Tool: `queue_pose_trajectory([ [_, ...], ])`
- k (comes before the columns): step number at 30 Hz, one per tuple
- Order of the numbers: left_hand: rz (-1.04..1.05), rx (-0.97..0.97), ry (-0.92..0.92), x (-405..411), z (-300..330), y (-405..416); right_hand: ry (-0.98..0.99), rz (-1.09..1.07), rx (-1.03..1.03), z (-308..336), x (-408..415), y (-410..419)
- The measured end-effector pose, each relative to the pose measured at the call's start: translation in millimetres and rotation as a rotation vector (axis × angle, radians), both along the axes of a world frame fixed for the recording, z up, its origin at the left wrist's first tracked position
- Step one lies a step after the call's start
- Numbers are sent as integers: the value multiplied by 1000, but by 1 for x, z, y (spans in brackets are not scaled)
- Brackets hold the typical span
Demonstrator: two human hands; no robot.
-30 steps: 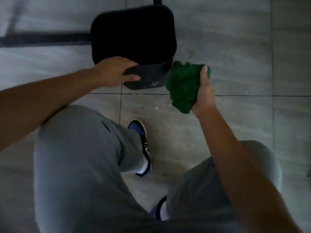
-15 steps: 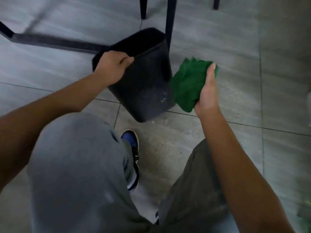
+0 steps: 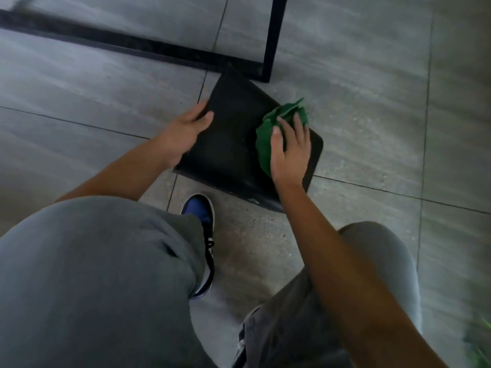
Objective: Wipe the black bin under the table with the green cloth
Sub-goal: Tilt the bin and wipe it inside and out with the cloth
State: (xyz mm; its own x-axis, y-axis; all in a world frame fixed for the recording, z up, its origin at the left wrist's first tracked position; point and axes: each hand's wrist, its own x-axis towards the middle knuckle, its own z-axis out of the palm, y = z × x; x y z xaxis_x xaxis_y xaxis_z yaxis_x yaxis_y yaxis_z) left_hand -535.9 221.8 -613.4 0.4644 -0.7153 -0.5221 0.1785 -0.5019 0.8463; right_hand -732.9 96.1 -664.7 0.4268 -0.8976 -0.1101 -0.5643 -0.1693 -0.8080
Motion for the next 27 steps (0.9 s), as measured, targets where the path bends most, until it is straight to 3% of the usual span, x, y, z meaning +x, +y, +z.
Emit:
queue_pose_trajectory([
  [1,4,-2,-30,-2,-2,1,94,-45,-85,-7,-2,-6],
  [3,-23,-14,-102,-3,-6,5,175,-172,-62,-16,-6,-30],
  [8,13,-8,-133,3,-13,19,145,-167,6,-20,-1,-43],
  [12,76,39,82,-3,-10,9,153,100,-166,5,34,28],
  [14,44,-39,229,0,-7,2,97,258,-336,15,57,70],
  [17,90,-130,292,0,-5,4,68,331,-425,12,73,76],
  [21,221,-36,114,-5,-13,11,348,70,-260,-15,23,-6],
  [24,180,-32,92,-7,-11,8,341,-208,-23,-22,-18,-48],
  [25,172,-11,140,-10,-9,5,341,-234,9,-16,-15,-41],
  [27,172,40,254,-16,-3,-1,317,-86,-72,4,12,2],
])
